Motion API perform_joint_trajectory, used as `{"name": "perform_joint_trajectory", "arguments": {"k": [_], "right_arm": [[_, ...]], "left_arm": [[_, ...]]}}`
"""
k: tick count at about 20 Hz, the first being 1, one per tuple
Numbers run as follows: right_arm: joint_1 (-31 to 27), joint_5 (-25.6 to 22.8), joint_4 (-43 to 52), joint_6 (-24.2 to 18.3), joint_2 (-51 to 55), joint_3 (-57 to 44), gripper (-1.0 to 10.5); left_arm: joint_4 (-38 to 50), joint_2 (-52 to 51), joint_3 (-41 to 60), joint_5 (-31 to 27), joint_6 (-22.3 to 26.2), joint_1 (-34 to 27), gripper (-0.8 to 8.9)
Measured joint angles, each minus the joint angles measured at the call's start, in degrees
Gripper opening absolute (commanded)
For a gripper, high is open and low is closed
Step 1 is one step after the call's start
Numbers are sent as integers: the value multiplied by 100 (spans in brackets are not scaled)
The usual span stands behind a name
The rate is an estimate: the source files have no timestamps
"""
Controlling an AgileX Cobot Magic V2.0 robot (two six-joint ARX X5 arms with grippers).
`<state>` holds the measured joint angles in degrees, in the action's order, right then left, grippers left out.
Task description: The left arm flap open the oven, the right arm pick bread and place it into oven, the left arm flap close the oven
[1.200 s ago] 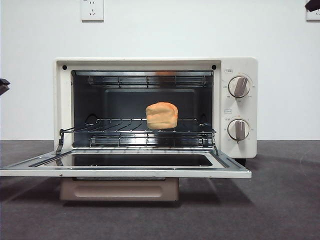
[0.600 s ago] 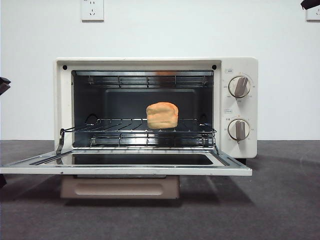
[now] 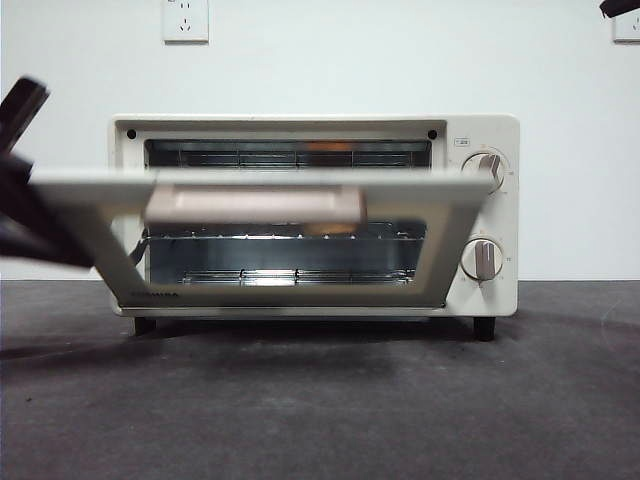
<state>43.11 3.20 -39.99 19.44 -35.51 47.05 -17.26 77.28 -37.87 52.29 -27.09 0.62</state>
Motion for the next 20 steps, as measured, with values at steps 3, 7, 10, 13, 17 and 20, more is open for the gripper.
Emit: {"name": "perform_joint_trajectory", "arguments": {"k": [3, 7, 10, 13, 17, 20], "right_arm": [[0, 0, 0, 13, 0, 0, 431], [0, 0, 0, 17, 0, 0, 431], [0, -9, 2, 31, 0, 0, 431], [0, -13, 4, 33, 0, 0, 431], [0, -15, 7, 31, 0, 0, 431], [0, -15, 22, 31, 0, 0, 431]], "left_arm": [[577, 0, -295, 101, -446, 28, 15], [1965, 0, -385, 52, -1401, 31, 16], [2905, -2, -387, -7, -2192, 31, 16], [3051, -2, -398, -4, -2511, 31, 15], [3040, -9, -398, 136, -2623, 31, 16], [3027, -155, -398, 227, -2570, 31, 16]]}}
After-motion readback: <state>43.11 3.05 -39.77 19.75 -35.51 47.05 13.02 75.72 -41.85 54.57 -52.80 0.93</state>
